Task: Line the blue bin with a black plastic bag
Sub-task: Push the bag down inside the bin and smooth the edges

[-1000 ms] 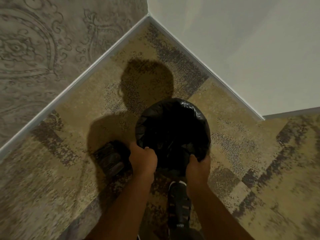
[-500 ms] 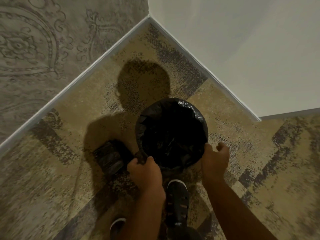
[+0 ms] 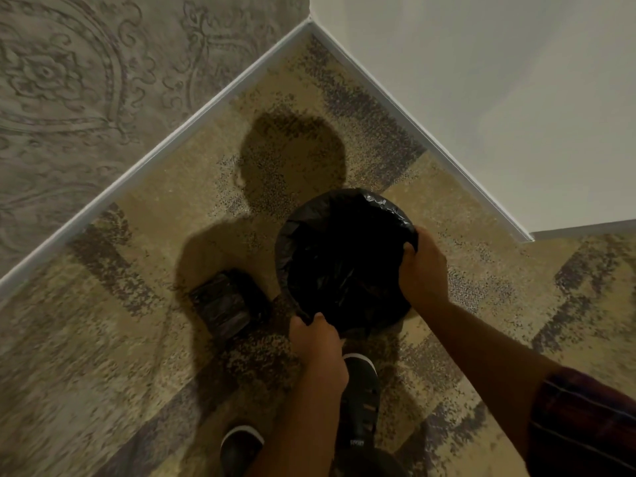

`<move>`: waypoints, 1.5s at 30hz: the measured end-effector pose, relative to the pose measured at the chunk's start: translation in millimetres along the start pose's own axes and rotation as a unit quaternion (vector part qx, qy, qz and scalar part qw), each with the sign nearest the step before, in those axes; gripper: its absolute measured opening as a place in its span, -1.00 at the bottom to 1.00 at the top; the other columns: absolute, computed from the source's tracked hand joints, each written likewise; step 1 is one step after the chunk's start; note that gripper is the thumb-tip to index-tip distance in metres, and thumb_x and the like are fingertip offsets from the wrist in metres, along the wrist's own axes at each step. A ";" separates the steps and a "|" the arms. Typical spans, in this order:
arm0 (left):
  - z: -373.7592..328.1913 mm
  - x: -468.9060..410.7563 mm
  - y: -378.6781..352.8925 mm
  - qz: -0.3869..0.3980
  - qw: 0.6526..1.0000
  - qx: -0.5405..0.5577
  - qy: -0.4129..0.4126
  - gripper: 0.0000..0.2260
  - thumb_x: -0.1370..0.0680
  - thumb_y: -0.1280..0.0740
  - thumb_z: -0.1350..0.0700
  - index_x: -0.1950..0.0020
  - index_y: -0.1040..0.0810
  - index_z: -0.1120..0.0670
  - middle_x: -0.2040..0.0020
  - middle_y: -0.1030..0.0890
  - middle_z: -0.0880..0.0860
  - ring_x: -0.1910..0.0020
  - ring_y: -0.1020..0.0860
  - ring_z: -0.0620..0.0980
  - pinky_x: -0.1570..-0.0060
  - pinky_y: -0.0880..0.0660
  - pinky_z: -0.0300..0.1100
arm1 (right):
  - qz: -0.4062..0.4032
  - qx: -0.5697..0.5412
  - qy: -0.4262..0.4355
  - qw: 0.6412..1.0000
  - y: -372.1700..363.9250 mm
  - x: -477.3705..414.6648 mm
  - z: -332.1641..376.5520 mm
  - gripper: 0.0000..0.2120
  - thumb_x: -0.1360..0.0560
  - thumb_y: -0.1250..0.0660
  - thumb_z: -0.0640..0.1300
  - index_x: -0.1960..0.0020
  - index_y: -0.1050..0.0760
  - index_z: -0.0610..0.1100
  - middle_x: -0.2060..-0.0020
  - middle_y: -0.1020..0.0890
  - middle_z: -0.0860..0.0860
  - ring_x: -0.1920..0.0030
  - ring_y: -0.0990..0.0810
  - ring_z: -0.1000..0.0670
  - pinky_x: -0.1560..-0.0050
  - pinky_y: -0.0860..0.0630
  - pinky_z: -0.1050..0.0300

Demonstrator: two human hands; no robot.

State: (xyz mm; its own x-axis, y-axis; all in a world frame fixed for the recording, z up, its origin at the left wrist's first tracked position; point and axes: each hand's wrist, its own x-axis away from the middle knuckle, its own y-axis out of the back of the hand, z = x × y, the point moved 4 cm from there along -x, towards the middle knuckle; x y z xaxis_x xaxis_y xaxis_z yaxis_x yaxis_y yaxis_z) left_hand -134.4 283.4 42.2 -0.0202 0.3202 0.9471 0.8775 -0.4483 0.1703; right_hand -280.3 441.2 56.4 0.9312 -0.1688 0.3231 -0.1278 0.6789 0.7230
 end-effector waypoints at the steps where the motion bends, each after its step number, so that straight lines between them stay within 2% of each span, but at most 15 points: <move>1: -2.1 1.7 0.5 0.006 0.999 -0.052 -0.004 -0.50 -0.75 -0.16 0.26 -0.70 -0.20 0.07 -0.61 -0.36 0.26 -0.53 -0.41 0.38 -0.47 -0.42 0.36 | 0.008 -0.004 -0.007 1.000 -0.3 -0.6 -3.1 -0.73 -0.68 -0.17 -0.24 -0.34 -0.51 -0.19 -0.15 -0.65 -0.14 -0.13 -0.60 -0.12 -0.09 -0.47 0.03; 4: -18.5 -0.4 10.7 -0.024 0.991 -0.125 -0.048 -0.44 -0.68 -0.34 0.21 -0.66 -0.28 0.07 -0.54 -0.46 0.19 -0.45 -0.50 0.30 -0.42 -0.50 0.29 | -0.004 0.023 0.004 1.000 5.1 -4.3 0.4 -0.66 -0.67 -0.25 -0.14 -0.40 -0.47 -0.24 -0.23 -0.62 -0.21 -0.27 -0.59 -0.24 -0.21 -0.53 -0.06; 6: -32.8 -1.7 15.8 -0.048 0.986 -0.129 -0.090 -0.32 -0.64 -0.43 0.15 -0.70 -0.18 0.06 -0.60 -0.40 0.20 -0.48 -0.48 0.27 -0.43 -0.49 0.20 | -0.052 0.057 0.047 0.996 12.6 -8.9 15.3 -0.51 -0.65 -0.28 -0.03 -0.49 -0.41 -0.26 -0.34 -0.58 -0.25 -0.35 -0.55 -0.22 -0.34 -0.52 -0.13; 8: -49.2 -0.2 13.8 -0.059 0.980 -0.135 -0.132 -0.30 -0.65 -0.43 0.13 -0.71 -0.16 0.01 -0.65 -0.34 0.17 -0.48 -0.48 0.24 -0.28 -0.54 0.10 | -0.072 0.067 0.097 0.990 14.3 -15.5 35.2 -0.48 -0.65 -0.27 -0.02 -0.51 -0.38 -0.27 -0.35 -0.58 -0.25 -0.35 -0.55 -0.23 -0.35 -0.51 -0.17; 10: -63.5 -2.1 6.4 -0.047 0.975 -0.145 -0.159 -0.37 -0.67 -0.39 0.13 -0.69 -0.21 0.00 -0.65 -0.35 0.15 -0.44 -0.50 0.22 -0.14 -0.50 0.02 | -0.036 0.091 0.131 0.986 7.1 -28.8 48.2 -0.52 -0.67 -0.24 -0.05 -0.51 -0.39 -0.26 -0.34 -0.58 -0.27 -0.33 -0.56 -0.26 -0.32 -0.52 -0.20; 14: -71.4 -6.2 -2.6 -0.005 0.974 -0.169 -0.154 -0.56 -0.69 -0.32 0.17 -0.59 -0.43 0.01 -0.42 -0.58 0.12 -0.23 -0.61 0.12 -0.24 -0.61 0.08 | 0.149 0.143 0.100 0.973 -12.4 -57.4 50.3 -0.64 -0.72 -0.18 -0.03 -0.42 -0.45 -0.22 -0.19 -0.64 -0.27 -0.20 -0.60 -0.28 -0.11 -0.46 -0.01; 18: -72.3 -8.9 2.3 0.010 0.958 -0.246 -0.149 -0.55 -0.69 -0.23 0.26 -0.57 -0.46 -0.01 -0.20 -0.62 0.06 -0.01 -0.66 0.11 -0.12 -0.69 0.21 | 0.120 0.076 0.038 0.989 6.2 -57.5 32.9 -0.64 -0.70 -0.23 0.03 -0.33 -0.50 -0.21 -0.13 -0.66 -0.23 -0.09 -0.62 -0.23 -0.05 -0.46 0.04; 23: -80.2 -5.1 -0.4 0.041 0.932 -0.325 -0.155 -0.58 -0.72 -0.25 0.20 -0.59 -0.44 0.00 -0.41 -0.56 0.13 -0.28 -0.60 0.23 -0.25 -0.63 0.26 | 0.077 0.030 -0.069 0.994 31.0 -9.3 -14.5 -0.55 -0.69 -0.17 0.19 -0.31 -0.51 -0.15 -0.05 -0.65 -0.08 -0.01 -0.63 -0.11 -0.08 -0.62 -0.11; 28: -79.3 5.3 -1.8 0.050 0.918 -0.365 -0.148 -0.56 -0.74 -0.23 0.19 -0.63 -0.37 0.00 -0.52 -0.49 0.15 -0.38 -0.55 0.29 -0.31 -0.58 0.32 | 0.139 -0.020 -0.127 0.982 24.6 26.3 -40.9 -0.85 -0.65 -0.29 -0.16 -0.03 -0.63 -0.14 0.17 -0.68 -0.09 0.14 -0.67 -0.13 0.15 -0.59 -0.01; 30: -86.9 12.5 -6.4 0.043 0.909 -0.383 -0.159 -0.52 -0.75 -0.23 0.18 -0.68 -0.28 0.02 -0.60 -0.42 0.14 -0.45 -0.50 0.27 -0.35 -0.55 0.31 | 0.144 -0.021 -0.138 0.980 26.3 23.8 -36.3 -0.85 -0.61 -0.31 -0.21 0.10 -0.60 -0.12 0.25 -0.66 -0.11 0.22 -0.65 -0.17 0.22 -0.55 -0.03; 34: -114.4 26.1 -18.1 0.039 0.914 -0.365 -0.173 -0.54 -0.72 -0.30 0.18 -0.63 -0.38 0.07 -0.37 -0.57 0.11 -0.18 -0.60 0.15 -0.27 -0.60 0.31 | 0.116 -0.056 -0.148 0.981 39.4 6.9 -6.4 -0.87 -0.64 -0.28 -0.14 0.02 -0.59 -0.02 0.24 -0.65 -0.02 0.25 -0.64 -0.05 0.31 -0.47 0.08; 38: -148.2 23.2 -44.8 0.067 0.925 -0.327 -0.184 -0.59 -0.71 -0.30 0.20 -0.57 -0.47 0.02 -0.46 -0.57 0.19 -0.34 -0.58 0.36 -0.29 -0.58 0.34 | 0.090 -0.082 -0.101 0.987 45.0 -35.6 33.5 -0.82 -0.66 -0.26 -0.14 0.10 -0.52 -0.01 0.26 -0.58 -0.04 0.30 -0.54 -0.08 0.34 -0.40 0.08; 40: -167.2 24.2 -61.6 0.075 0.937 -0.284 -0.190 -0.58 -0.72 -0.29 0.21 -0.58 -0.45 0.01 -0.40 -0.59 0.18 -0.24 -0.63 0.31 -0.11 -0.68 0.25 | 0.082 -0.068 -0.079 0.991 44.4 -58.4 53.3 -0.85 -0.67 -0.26 -0.16 0.07 -0.52 -0.10 0.26 -0.56 -0.04 0.30 -0.51 -0.03 0.34 -0.37 0.10; 43: -200.3 20.5 -88.7 0.092 0.954 -0.231 -0.167 -0.57 -0.73 -0.28 0.18 -0.61 -0.40 -0.03 -0.33 -0.56 0.14 -0.12 -0.64 0.21 0.41 -0.69 -0.08 | 0.083 -0.062 -0.056 0.993 37.2 -94.7 83.5 -0.88 -0.67 -0.26 -0.16 -0.03 -0.55 -0.14 0.18 -0.59 -0.06 0.18 -0.60 -0.07 0.23 -0.50 0.03; 45: -226.6 15.1 -106.2 0.111 0.953 -0.223 -0.170 -0.57 -0.74 -0.27 0.16 -0.61 -0.40 -0.03 -0.44 -0.55 0.16 -0.24 -0.63 0.25 0.44 -0.67 -0.13 | 0.082 -0.061 -0.051 0.993 27.8 -120.4 102.7 -0.86 -0.66 -0.26 -0.16 -0.06 -0.59 -0.16 0.14 -0.64 -0.13 0.15 -0.63 -0.12 0.13 -0.56 -0.02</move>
State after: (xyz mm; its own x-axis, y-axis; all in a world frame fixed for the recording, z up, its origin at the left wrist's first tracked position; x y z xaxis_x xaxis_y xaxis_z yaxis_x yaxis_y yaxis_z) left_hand -336.5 146.7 99.9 0.3649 0.3936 0.8438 0.5488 -0.8230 0.1466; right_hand -431.1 407.0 100.4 0.8608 -0.1159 0.4956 -0.2272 0.7839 0.5779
